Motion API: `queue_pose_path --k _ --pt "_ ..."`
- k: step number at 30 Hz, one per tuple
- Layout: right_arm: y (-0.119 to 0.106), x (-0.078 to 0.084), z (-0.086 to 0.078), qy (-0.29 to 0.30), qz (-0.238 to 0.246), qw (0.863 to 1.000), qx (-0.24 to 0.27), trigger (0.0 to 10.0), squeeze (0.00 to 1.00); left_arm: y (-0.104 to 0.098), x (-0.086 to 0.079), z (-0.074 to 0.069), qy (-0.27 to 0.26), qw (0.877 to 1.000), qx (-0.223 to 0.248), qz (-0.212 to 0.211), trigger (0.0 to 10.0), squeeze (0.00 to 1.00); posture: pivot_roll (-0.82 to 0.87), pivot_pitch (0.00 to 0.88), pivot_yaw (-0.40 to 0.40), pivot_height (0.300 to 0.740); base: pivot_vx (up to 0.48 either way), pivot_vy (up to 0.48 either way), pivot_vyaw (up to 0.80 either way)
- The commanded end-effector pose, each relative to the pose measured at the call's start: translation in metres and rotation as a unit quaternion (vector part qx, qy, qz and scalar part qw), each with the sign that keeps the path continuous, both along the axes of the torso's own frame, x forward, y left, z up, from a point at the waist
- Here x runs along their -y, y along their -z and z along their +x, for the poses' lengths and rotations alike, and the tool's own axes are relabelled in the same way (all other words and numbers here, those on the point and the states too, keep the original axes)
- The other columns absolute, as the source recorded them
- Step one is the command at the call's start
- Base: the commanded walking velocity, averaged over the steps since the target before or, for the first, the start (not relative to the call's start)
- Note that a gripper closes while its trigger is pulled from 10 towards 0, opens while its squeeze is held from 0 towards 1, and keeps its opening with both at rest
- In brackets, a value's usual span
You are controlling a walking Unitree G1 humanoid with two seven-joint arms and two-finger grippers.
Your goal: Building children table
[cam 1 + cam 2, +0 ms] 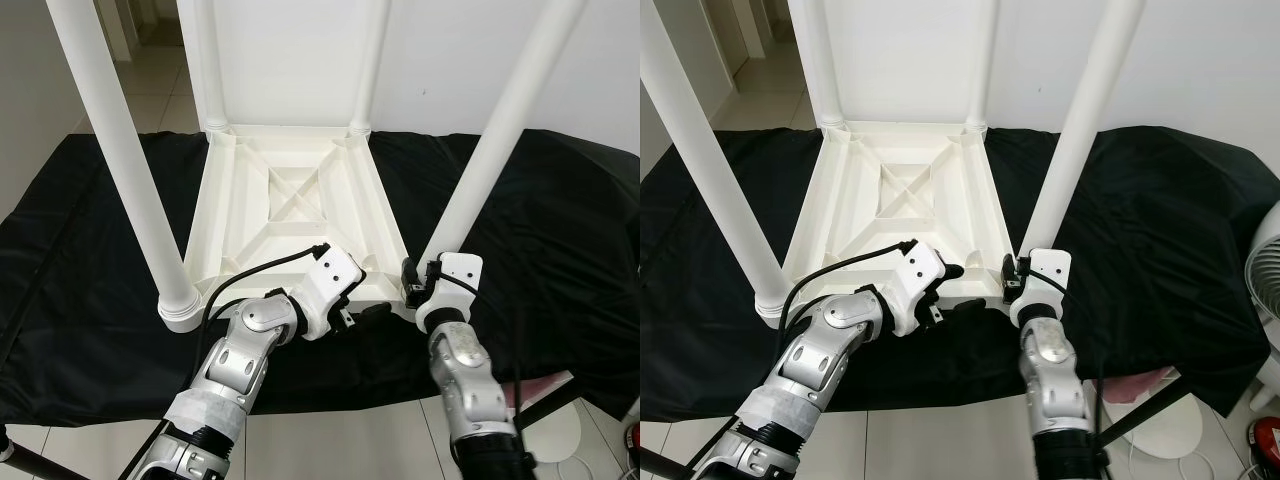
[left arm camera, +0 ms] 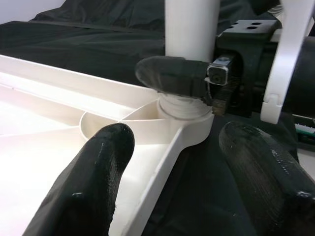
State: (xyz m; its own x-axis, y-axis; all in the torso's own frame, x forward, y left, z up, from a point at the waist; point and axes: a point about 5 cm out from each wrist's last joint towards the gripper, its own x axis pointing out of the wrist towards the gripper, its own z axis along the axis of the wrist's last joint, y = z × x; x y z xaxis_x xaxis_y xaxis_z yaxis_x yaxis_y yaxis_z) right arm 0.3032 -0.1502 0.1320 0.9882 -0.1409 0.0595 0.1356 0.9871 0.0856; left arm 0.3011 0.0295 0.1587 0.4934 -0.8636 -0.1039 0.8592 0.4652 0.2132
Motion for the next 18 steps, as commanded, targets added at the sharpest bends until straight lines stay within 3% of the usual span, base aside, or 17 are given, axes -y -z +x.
queue_pose_path --k 1,5,6,14,17,18 --pt "0.014 -0.002 -0.004 0.007 0.008 0.999 -0.034 10.0 0.00 0.001 -0.001 0.001 -0.031 1.000 0.001 -0.004 10.0 0.00 0.01 0.047 -0.031 0.740 0.000 0.000 0.00" --pt "0.008 -0.003 -0.004 -0.007 0.015 1.000 -0.014 10.0 0.00 0.001 -0.001 0.000 -0.031 1.000 0.001 -0.004 10.0 0.00 0.01 0.048 -0.031 0.740 0.000 0.000 0.00" --pt "0.003 -0.002 -0.003 -0.016 0.022 1.000 0.001 10.0 1.00 0.001 -0.001 0.001 -0.031 1.000 0.001 -0.004 10.0 0.00 0.01 0.048 -0.031 0.740 0.000 0.000 0.00" --pt "-0.008 0.004 -0.004 -0.046 0.021 0.998 0.022 10.0 1.00 0.000 -0.001 0.001 -0.031 1.000 0.002 -0.005 10.0 0.00 0.01 0.049 -0.030 0.740 0.000 0.000 0.00" --pt "-0.008 0.010 -0.002 -0.122 -0.033 0.992 0.006 10.0 1.00 0.000 -0.001 0.001 -0.032 0.999 0.001 -0.005 10.0 0.00 0.01 0.051 -0.033 0.740 0.000 0.000 0.00" --pt "-0.008 0.010 -0.002 -0.122 -0.033 0.992 0.006 10.0 1.00 0.000 -0.001 0.001 -0.032 0.999 0.001 -0.005 10.0 0.00 0.01 0.051 -0.033 0.740 0.000 0.000 0.00"
